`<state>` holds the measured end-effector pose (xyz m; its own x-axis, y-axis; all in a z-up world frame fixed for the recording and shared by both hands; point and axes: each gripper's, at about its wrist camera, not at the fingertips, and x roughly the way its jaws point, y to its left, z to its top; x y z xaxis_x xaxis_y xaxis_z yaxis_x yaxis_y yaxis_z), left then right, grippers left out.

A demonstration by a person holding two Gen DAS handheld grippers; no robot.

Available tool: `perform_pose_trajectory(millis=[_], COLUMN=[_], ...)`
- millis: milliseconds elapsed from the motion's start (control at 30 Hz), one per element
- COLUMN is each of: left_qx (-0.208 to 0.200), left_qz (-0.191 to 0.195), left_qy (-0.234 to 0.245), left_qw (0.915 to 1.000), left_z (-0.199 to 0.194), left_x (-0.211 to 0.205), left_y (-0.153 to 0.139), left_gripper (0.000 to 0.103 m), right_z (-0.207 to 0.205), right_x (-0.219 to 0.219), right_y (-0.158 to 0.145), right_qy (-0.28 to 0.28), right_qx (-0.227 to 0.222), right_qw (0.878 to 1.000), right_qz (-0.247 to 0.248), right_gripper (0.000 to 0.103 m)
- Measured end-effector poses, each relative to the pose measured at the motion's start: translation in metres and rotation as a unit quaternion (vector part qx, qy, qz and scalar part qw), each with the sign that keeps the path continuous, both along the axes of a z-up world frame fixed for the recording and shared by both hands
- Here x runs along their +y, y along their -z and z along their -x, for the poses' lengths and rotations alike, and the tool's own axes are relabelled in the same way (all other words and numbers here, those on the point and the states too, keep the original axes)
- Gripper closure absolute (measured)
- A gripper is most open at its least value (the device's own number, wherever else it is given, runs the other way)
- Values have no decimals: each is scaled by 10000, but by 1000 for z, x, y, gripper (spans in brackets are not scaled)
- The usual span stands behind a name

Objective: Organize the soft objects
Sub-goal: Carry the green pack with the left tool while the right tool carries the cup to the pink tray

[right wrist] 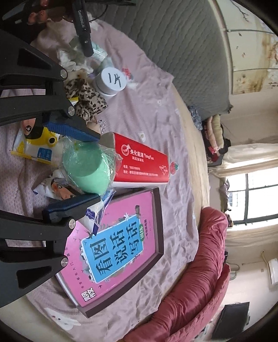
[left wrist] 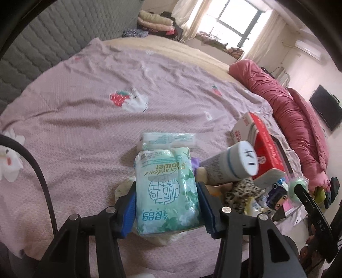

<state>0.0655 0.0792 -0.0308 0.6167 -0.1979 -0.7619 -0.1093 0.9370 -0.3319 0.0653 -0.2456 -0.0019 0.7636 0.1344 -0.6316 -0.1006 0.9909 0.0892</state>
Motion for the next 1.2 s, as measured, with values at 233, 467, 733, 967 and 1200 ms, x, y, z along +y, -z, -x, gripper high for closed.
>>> perform_pose_trajectory(millis=[233, 467, 733, 967, 1200], left_qx=[-259, -494, -592, -635, -592], left_qz=[-56, -207, -336, -396, -349], left_qy=[232, 676, 1316, 1820, 2263], left_qw=[9994, 9963, 9890, 9805, 9716], left_z=[15, 24, 20, 9, -2], left_x=[-26, -71, -138, -202, -269], left_y=[-26, -51, -63, -69, -67], left_gripper=[51, 50, 51, 51, 51], right_z=[13, 18, 21, 23, 24], right_x=[-12, -48, -91, -121, -147], right_y=[-13, -23, -26, -25, -23], right_qy=[145, 583, 1140, 1553, 1908], right_qx=[-277, -505, -664, -729, -806], right_qw=[9995, 9967, 9911, 9850, 9779], right_qz=[-84, -233, -190, -207, -274], right_gripper=[52, 52, 52, 52, 52])
